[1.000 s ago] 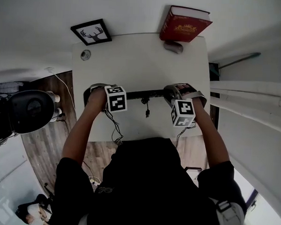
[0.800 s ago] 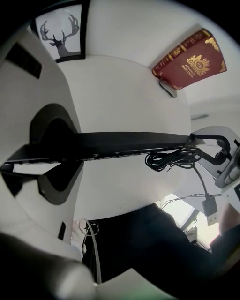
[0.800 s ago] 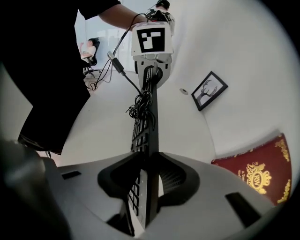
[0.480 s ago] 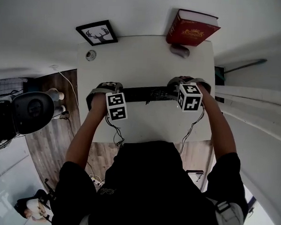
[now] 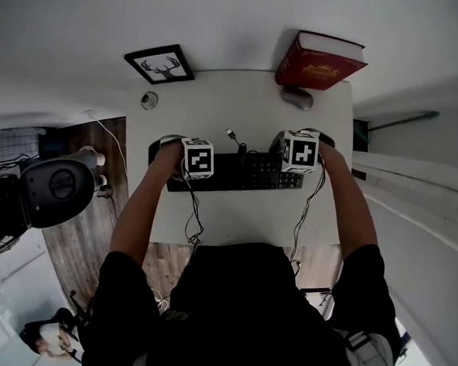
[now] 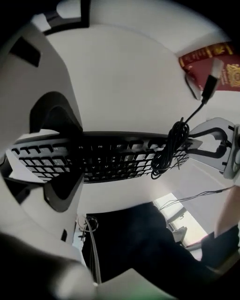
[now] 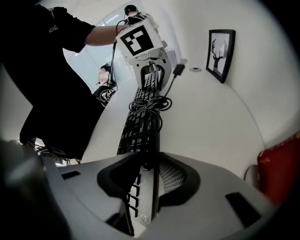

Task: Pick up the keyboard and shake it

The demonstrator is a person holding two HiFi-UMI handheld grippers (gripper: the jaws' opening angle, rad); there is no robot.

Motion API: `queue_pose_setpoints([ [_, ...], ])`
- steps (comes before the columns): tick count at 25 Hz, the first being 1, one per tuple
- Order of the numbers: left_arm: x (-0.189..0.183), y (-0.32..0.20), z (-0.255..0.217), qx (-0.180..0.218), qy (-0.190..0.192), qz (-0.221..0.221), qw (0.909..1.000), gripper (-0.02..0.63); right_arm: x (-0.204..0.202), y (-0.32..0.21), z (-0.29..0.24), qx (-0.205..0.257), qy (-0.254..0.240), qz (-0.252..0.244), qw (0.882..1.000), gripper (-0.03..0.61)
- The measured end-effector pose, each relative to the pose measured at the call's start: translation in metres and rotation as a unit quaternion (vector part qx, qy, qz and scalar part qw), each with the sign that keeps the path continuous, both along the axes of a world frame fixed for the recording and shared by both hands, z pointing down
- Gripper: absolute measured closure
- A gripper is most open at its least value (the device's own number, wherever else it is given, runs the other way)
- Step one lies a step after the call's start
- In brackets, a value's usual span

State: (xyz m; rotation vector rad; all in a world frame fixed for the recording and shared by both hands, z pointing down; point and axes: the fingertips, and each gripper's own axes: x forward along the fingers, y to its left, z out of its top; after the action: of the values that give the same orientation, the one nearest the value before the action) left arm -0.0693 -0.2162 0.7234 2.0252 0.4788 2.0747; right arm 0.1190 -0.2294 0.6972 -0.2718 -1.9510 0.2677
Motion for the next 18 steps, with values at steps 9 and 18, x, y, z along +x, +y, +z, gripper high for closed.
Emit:
queue_pose_setpoints([
  [9, -0.001, -0.012, 0.010, 0.038, 0.009, -0.020, 0.9991, 0.344, 0.006, -0.011, 0.025, 0.103, 0.035, -0.001, 0.994, 0.479],
  [18, -0.002, -0.009, -0.010, 0.219, 0.068, -0.066, 0.9710, 0.403, -0.008, -0.012, -0.006, 0.275, 0.009, 0.154, 0.949, 0.539],
])
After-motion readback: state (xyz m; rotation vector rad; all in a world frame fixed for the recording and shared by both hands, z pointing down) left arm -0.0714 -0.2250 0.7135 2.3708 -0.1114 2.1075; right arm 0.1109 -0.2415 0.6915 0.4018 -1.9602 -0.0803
